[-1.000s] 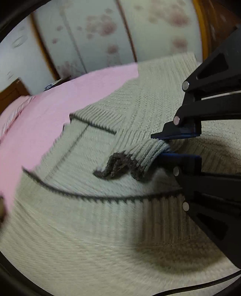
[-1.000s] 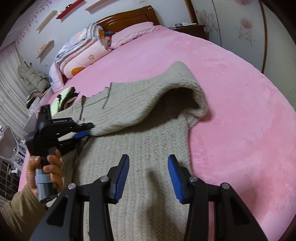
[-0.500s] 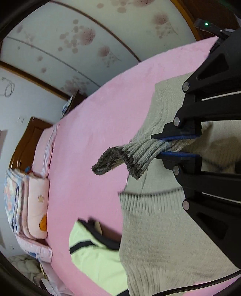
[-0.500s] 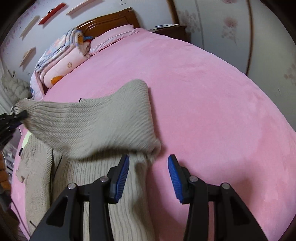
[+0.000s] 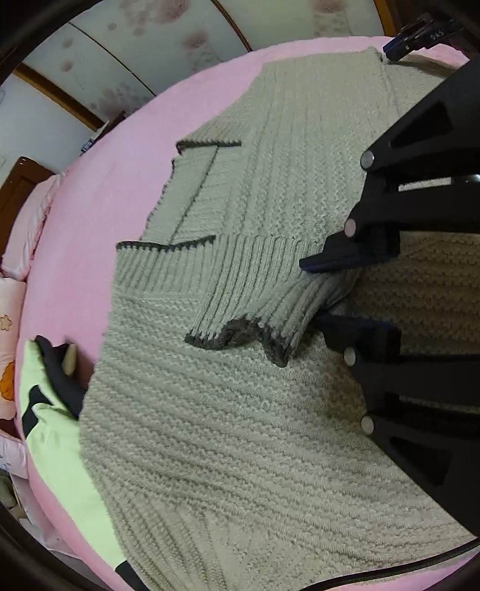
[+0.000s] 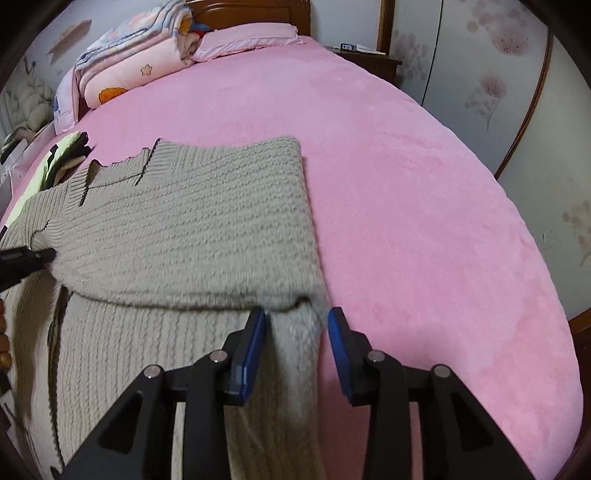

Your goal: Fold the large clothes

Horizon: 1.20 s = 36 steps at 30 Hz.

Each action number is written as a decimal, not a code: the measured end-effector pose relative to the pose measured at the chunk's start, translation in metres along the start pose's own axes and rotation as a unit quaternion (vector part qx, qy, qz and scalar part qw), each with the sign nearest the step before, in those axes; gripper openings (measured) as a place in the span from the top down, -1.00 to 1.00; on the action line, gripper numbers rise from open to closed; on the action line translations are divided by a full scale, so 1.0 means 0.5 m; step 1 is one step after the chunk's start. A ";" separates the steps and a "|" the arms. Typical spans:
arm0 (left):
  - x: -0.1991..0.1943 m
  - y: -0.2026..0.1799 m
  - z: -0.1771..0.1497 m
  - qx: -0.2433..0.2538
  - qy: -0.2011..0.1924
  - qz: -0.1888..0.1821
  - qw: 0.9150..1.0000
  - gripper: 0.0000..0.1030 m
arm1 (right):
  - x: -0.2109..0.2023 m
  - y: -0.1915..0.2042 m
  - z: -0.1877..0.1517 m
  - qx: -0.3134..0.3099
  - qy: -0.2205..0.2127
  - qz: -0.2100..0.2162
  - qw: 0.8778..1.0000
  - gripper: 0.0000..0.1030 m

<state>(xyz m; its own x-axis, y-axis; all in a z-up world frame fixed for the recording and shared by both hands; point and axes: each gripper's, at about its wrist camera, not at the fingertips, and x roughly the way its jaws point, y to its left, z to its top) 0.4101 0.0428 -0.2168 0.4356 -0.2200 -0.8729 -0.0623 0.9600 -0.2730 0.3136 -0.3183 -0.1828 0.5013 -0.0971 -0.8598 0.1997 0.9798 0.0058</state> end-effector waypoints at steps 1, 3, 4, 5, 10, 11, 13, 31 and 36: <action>-0.011 0.002 0.002 -0.005 -0.005 0.006 1.000 0.22 | -0.016 0.001 -0.001 0.003 -0.008 0.002 1.000 0.31; -0.042 0.006 0.005 -0.012 -0.029 0.020 0.999 -0.06 | -0.045 0.005 0.001 0.005 -0.027 0.005 1.000 0.31; -0.059 0.007 0.008 -0.013 -0.043 0.024 0.999 -0.06 | -0.055 0.009 0.001 0.005 -0.034 0.006 0.999 0.31; -0.078 0.006 0.011 -0.015 -0.058 0.025 0.998 -0.06 | -0.068 0.016 0.005 0.004 -0.047 0.007 0.999 0.31; -0.146 -0.003 0.007 -0.019 -0.114 -0.008 0.993 -0.05 | -0.069 0.068 0.030 -0.012 -0.073 0.019 0.997 0.31; -0.140 -0.014 0.006 -0.010 -0.108 -0.013 0.994 -0.05 | -0.050 0.081 0.037 -0.015 -0.065 0.022 0.997 0.31; -0.112 -0.032 0.002 0.011 -0.090 -0.002 0.996 -0.04 | -0.024 0.095 0.040 -0.014 -0.051 0.026 0.998 0.34; -0.181 -0.104 -0.054 0.084 -0.059 0.039 0.994 -0.67 | -0.108 0.102 0.007 0.035 -0.024 0.026 0.999 0.66; -0.288 -0.109 -0.078 0.084 -0.068 0.034 0.994 -0.71 | -0.195 0.139 -0.013 0.023 -0.042 0.029 0.998 0.63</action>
<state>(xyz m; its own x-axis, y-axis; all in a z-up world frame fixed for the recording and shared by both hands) 0.3156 0.0154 -0.0919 0.5531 -0.1401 -0.8213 0.0500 0.9896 -0.1351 0.2729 -0.2394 -0.1019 0.5819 -0.0573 -0.8112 0.2068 0.9751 0.0795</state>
